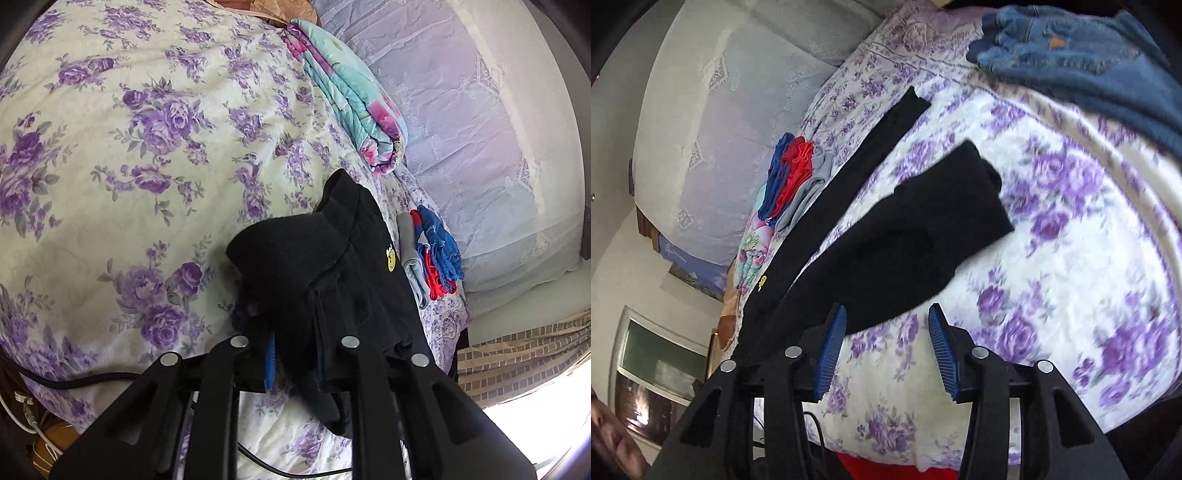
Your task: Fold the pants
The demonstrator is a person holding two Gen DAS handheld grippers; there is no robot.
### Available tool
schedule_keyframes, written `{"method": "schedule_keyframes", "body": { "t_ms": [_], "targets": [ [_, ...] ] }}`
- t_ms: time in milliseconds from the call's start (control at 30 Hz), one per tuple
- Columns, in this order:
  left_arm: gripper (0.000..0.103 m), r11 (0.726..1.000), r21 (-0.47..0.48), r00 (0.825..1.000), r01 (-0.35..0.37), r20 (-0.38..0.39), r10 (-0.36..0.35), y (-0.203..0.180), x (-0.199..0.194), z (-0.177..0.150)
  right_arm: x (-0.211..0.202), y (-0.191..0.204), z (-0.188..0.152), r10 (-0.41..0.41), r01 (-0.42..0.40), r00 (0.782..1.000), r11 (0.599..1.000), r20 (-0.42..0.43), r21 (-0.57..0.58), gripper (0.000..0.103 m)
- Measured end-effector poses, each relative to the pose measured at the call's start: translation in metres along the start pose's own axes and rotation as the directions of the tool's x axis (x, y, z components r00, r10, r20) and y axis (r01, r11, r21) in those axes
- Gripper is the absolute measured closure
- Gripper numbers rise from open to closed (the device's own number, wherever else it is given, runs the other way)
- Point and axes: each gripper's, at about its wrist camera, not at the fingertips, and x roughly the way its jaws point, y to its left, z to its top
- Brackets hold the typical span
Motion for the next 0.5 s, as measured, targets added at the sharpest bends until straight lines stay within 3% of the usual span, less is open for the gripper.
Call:
{"method": "schedule_keyframes", "body": {
  "t_ms": [167,233,333,500],
  "targets": [
    [0.088,1.0,0.011,1.0,-0.02,0.005,0.02,-0.002,0.004,-0.001,0.016,-0.016,0.007,0.046,-0.052,0.997,0.993,0.062,0.107,0.065],
    [0.088,1.0,0.011,1.0,-0.024,0.005,0.024,-0.004,0.005,0.001,0.02,-0.018,0.013,0.059,-0.069,0.995,0.99,0.084,0.12,0.078],
    [0.088,0.999,0.017,0.999,-0.037,0.0,0.037,-0.011,0.01,0.008,0.028,-0.01,0.028,0.073,-0.084,0.991,0.992,0.113,0.096,0.096],
    [0.088,0.998,0.062,1.0,0.013,0.012,-0.013,-0.049,0.008,0.036,0.019,0.045,0.087,0.135,-0.129,0.976,0.991,0.172,-0.044,0.099]
  ]
}}
